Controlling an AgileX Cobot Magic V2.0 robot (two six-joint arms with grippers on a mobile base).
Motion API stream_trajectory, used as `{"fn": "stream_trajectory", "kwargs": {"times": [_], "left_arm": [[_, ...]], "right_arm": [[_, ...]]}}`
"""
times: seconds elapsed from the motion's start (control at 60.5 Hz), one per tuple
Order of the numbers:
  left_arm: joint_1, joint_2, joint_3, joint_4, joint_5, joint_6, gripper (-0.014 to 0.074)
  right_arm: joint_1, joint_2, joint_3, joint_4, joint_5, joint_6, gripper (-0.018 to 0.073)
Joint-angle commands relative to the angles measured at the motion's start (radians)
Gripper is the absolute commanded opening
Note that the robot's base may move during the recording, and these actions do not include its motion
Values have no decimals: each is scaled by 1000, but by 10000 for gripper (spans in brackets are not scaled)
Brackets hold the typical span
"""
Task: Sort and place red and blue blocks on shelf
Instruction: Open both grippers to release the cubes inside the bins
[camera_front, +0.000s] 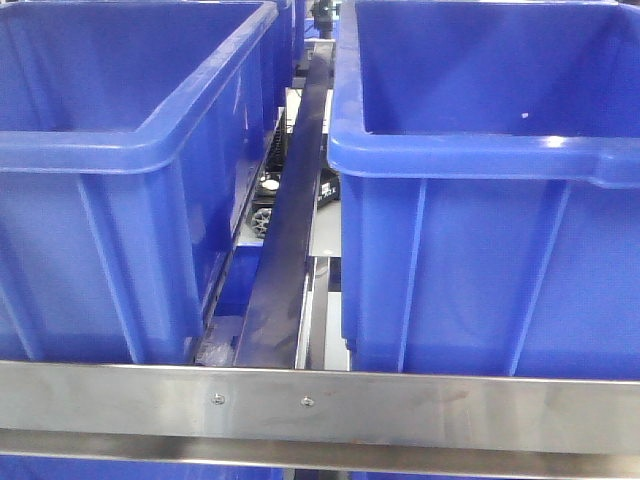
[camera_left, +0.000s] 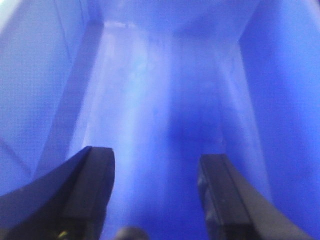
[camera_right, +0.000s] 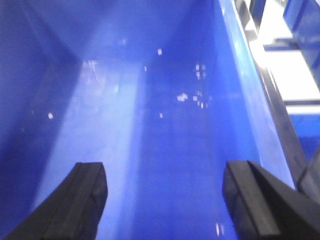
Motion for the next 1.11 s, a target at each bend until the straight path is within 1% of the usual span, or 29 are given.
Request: {"fn": "stream_trajectory", "kwargs": {"times": [0.0, 0.099, 0.231, 0.347, 0.413, 0.463, 0.496, 0.545, 0.562, 0.578, 0.611, 0.628, 0.661, 0.677, 0.694, 0.743, 0.76, 0.875, 1.09], "left_arm": [[3, -8, -37, -4, -87, -6, 442], [3, -8, -37, -4, -87, -6, 445], [3, -8, -37, -4, -87, -6, 470], [3, -8, -37, -4, -84, -6, 468], [3, -8, -37, -4, -78, -6, 447], [3, -10, -37, -6, -68, -6, 405], [3, -14, -37, -6, -56, -6, 352], [3, -19, -37, -6, -39, -6, 253], [3, -21, -37, -6, -33, -6, 221], [3, -23, -37, -6, -24, -6, 169], [3, -32, -37, -6, -11, -6, 111], [3, -34, -37, -6, -6, -6, 109], [3, -39, -37, -6, 1, -6, 134], [3, -42, -37, -6, 3, -6, 139], [3, -45, -37, -6, 7, -6, 138], [3, -57, -37, -6, 19, -6, 134], [3, -61, -37, -6, 21, -6, 134], [3, -91, -27, -4, 25, -6, 134], [3, -177, 60, 18, 13, -4, 134]], "right_arm": [[-5, -5, -43, -12, -97, -9, 592], [-5, -5, -43, -12, -97, -9, 592], [-5, -5, -43, -12, -97, -9, 592], [-5, -5, -43, -12, -97, -9, 592], [-5, -5, -43, -12, -97, -9, 589], [-5, -5, -43, -11, -95, -9, 561], [-5, -5, -43, -11, -93, -9, 529], [-5, -5, -43, -11, -85, -9, 436], [-5, -5, -43, -11, -83, -9, 382], [-5, -5, -43, -11, -82, -9, 342], [-5, -5, -43, -11, -77, -9, 256], [-5, -5, -43, -11, -73, -9, 188], [-5, -9, -43, -11, -69, -9, 97], [-5, -11, -43, -11, -68, -9, 53], [-5, -14, -43, -9, -67, -7, 29], [-5, -21, -43, 0, -67, -6, 81], [-5, -24, -43, 1, -65, -6, 83], [-5, -56, -41, 1, -27, -6, 46], [-5, -200, 24, 1, -5, -6, 47]]}}
